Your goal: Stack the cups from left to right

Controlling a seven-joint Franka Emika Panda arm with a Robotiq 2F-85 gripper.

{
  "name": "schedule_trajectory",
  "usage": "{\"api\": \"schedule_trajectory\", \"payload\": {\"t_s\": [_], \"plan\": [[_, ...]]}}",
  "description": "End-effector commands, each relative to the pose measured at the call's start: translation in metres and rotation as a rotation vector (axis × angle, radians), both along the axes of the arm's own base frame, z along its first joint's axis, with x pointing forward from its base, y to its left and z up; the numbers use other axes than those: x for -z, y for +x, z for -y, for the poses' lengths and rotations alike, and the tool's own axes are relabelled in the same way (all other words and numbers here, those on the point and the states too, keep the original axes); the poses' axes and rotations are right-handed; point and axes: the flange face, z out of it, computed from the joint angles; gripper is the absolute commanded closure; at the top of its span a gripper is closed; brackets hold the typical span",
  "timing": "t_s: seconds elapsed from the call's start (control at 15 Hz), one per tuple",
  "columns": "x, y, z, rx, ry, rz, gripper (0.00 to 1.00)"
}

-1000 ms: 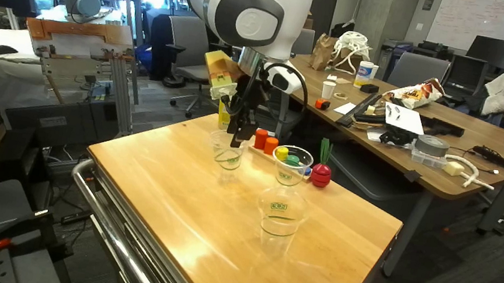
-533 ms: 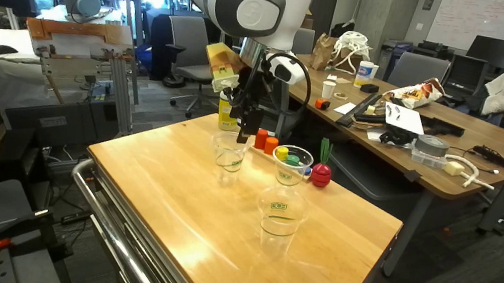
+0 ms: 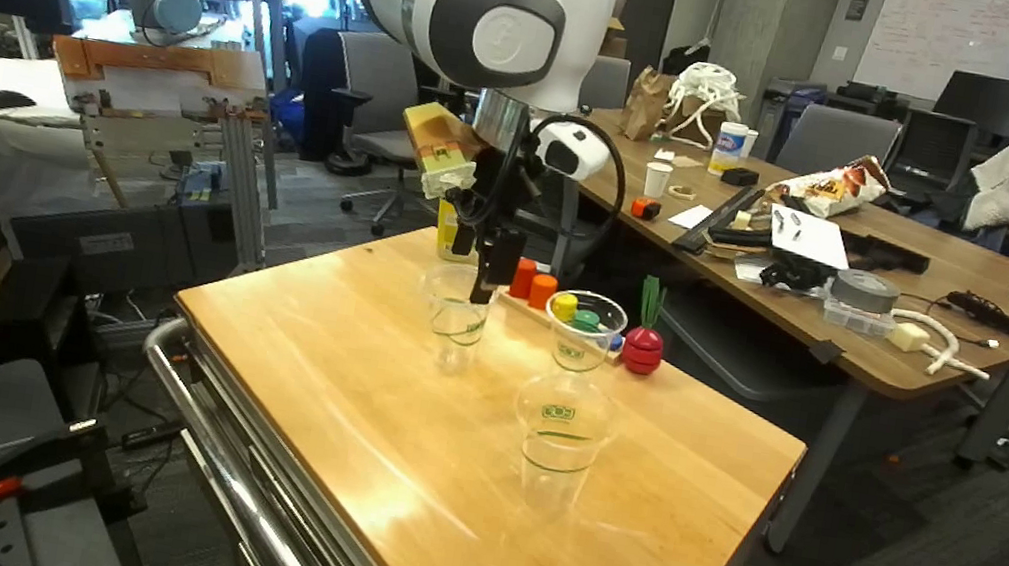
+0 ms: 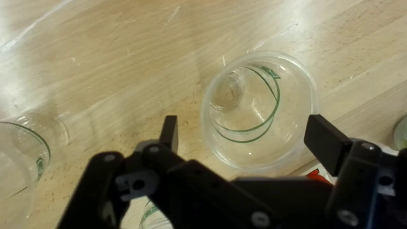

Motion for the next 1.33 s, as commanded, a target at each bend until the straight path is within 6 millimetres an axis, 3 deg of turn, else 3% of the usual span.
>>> {"api": "schedule_trajectory", "payload": {"t_s": [0.0, 0.2, 0.27, 0.4, 0.93, 1.07, 1.27], "plan": [[0.009, -0.005, -0.002, -0.009, -0.045, -0.031, 0.00], [0.023, -0.009, -0.003, -0.021, -0.058, -0.057, 0.03], [0.027, -0.009, -0.003, -0.025, -0.054, -0.057, 0.26], [0.033, -0.009, -0.003, -0.022, -0.044, -0.050, 0.30], [0.030, -0.007, -0.002, -0.005, -0.018, 0.007, 0.92], [0.032, -0.007, -0.002, 0.001, -0.017, 0.007, 0.99], [0.033, -0.006, -0.005, 0.007, 0.004, 0.009, 0.98]]}}
